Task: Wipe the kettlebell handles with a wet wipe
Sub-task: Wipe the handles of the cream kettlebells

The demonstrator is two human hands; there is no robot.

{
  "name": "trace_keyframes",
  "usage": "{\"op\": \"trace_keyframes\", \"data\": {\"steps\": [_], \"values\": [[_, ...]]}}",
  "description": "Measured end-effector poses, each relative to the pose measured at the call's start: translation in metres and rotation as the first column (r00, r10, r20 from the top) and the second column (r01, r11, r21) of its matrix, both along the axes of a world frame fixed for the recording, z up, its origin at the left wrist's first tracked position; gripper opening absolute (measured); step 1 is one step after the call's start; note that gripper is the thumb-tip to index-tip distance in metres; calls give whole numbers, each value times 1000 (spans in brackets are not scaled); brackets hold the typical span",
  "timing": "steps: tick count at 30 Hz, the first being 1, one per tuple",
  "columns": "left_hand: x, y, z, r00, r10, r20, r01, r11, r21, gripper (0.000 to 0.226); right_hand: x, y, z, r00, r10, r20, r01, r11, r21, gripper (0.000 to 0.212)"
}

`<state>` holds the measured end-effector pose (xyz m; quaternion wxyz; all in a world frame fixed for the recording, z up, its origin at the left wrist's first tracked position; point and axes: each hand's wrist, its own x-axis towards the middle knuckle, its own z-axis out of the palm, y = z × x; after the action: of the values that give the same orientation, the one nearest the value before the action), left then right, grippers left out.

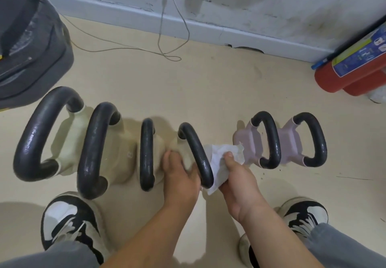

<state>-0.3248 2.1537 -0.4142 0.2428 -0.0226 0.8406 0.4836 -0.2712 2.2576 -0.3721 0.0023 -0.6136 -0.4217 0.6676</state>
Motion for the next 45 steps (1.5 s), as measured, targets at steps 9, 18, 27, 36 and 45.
{"op": "trace_keyframes", "data": {"steps": [9, 18, 27, 36, 45], "values": [[-10, 13, -5, 998, 19, 67, -15, 998, -63, 90, 1, 21, 18, 999, 20, -36, -21, 998, -52, 20], [-12, 33, 0, 997, -51, -61, 33, 962, -273, 74, 3, 27, 27, 990, 68, -124, -74, 996, -46, 36], [-20, 51, 6, 900, -403, -166, 287, 834, -471, 54, 4, 57, 39, 984, -5, -179, -10, 996, -83, 38], [-13, 55, -5, 870, -450, -203, 325, 832, -451, 67, 11, 73, 29, 972, -90, -216, 64, 990, -126, 41], [-10, 58, -9, 832, -523, -185, 393, 792, -468, 79, 2, 72, 35, 966, 41, -256, -43, 999, -4, 32]]}}
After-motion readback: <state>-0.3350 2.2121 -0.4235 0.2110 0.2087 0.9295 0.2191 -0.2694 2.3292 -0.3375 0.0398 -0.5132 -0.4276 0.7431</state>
